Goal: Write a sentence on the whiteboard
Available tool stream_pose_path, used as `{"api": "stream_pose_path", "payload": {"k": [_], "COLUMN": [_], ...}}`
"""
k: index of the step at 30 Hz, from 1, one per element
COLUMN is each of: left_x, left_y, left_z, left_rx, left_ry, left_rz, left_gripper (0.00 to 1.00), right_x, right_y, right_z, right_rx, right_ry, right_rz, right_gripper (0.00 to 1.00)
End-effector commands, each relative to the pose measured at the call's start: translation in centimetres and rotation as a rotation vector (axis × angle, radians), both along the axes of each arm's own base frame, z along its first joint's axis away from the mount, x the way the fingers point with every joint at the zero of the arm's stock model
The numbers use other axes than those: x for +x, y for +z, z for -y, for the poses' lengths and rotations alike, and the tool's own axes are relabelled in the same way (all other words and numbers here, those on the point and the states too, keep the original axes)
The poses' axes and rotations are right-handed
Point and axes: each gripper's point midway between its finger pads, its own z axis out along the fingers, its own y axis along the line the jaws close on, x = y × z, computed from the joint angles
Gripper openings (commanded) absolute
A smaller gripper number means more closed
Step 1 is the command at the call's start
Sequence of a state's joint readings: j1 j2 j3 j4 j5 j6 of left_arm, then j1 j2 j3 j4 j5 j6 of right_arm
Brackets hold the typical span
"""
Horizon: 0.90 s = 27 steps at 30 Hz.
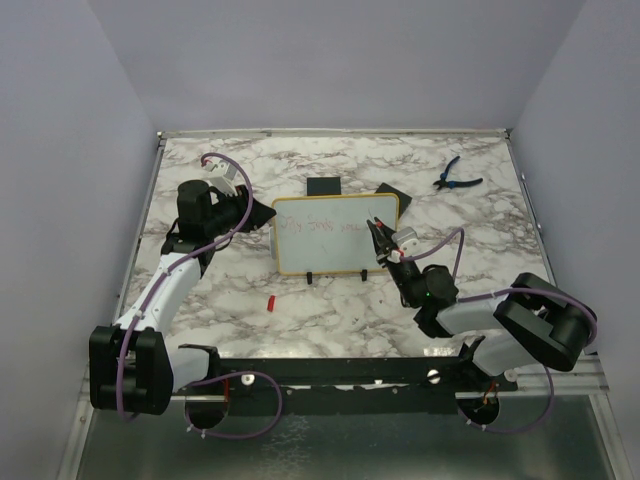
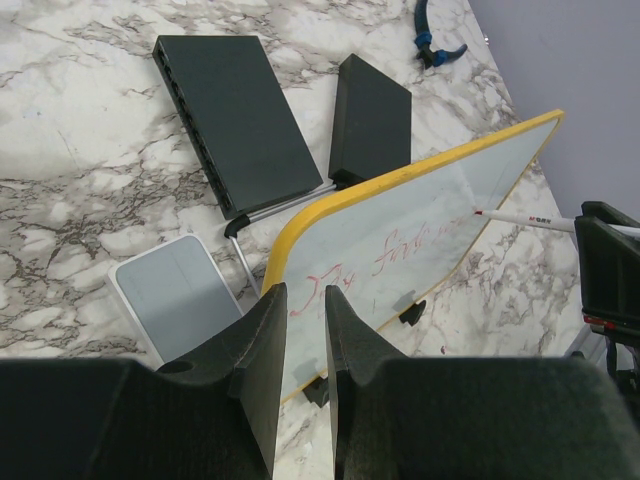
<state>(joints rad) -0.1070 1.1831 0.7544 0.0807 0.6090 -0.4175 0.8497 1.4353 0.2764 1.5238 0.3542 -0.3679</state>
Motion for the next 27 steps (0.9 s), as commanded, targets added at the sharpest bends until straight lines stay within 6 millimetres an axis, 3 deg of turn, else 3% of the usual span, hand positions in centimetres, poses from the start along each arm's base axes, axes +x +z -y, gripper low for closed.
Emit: {"api": "stream_pose_path", "payload": {"k": [1, 18, 27], "left_x": [-0.2, -0.3, -0.3], "left_y": [0.1, 0.3, 0.2], "left_z": [0.2, 0.2, 0.2], "left_rx": [0.011, 0.007, 0.007], "left_ry": [-0.013, -0.016, -0.016], "left_rz": [0.024, 0.026, 0.024], "left_gripper": [0.23, 0.23, 0.23], "right_x": [-0.2, -2.0, -1.0], "right_y": [3.7, 3.9, 2.9], "right_z": [0.6, -0.7, -0.5], "right_rx": [0.1, 0.086, 0.066], "right_ry": [-0.014, 0.123, 0.07], "right_rz": [0.098, 0.046, 0.035], "right_gripper": [0.01, 0.01, 0.01]}}
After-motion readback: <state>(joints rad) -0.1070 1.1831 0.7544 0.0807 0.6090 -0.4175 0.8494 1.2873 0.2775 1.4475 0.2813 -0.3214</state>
